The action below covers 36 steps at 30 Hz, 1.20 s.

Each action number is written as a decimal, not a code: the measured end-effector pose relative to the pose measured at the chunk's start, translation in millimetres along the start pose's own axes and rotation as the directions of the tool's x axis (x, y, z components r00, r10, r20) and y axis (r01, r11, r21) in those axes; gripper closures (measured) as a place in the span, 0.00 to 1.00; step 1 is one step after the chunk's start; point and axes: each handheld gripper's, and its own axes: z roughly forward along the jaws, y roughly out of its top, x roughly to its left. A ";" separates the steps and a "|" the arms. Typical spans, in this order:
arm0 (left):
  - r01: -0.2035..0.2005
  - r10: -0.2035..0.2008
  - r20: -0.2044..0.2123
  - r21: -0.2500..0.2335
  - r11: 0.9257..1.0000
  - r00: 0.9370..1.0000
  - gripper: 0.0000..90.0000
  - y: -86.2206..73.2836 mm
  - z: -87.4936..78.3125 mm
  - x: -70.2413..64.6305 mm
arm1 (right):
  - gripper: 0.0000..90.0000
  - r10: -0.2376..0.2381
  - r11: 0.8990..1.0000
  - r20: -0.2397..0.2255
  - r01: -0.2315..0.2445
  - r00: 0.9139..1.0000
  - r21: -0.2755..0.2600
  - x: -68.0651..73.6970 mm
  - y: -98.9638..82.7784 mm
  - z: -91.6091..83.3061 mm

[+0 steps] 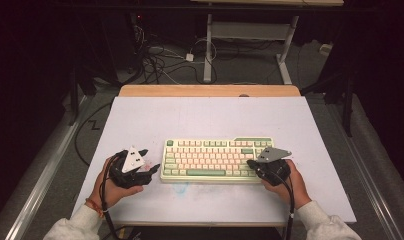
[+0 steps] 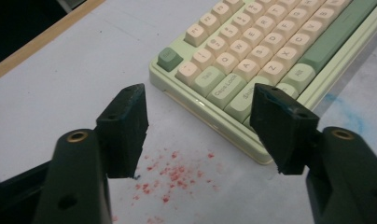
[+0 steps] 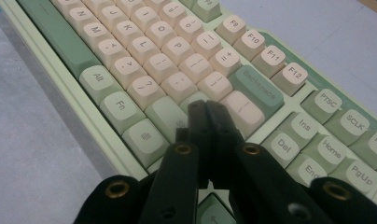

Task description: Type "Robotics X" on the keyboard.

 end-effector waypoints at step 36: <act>-0.083 0.062 0.171 0.119 0.989 0.983 0.97 70.0 74.9 -20.3 | 1.00 -0.002 1.000 0.022 0.002 1.000 -0.021 6.3 -5.9 2.7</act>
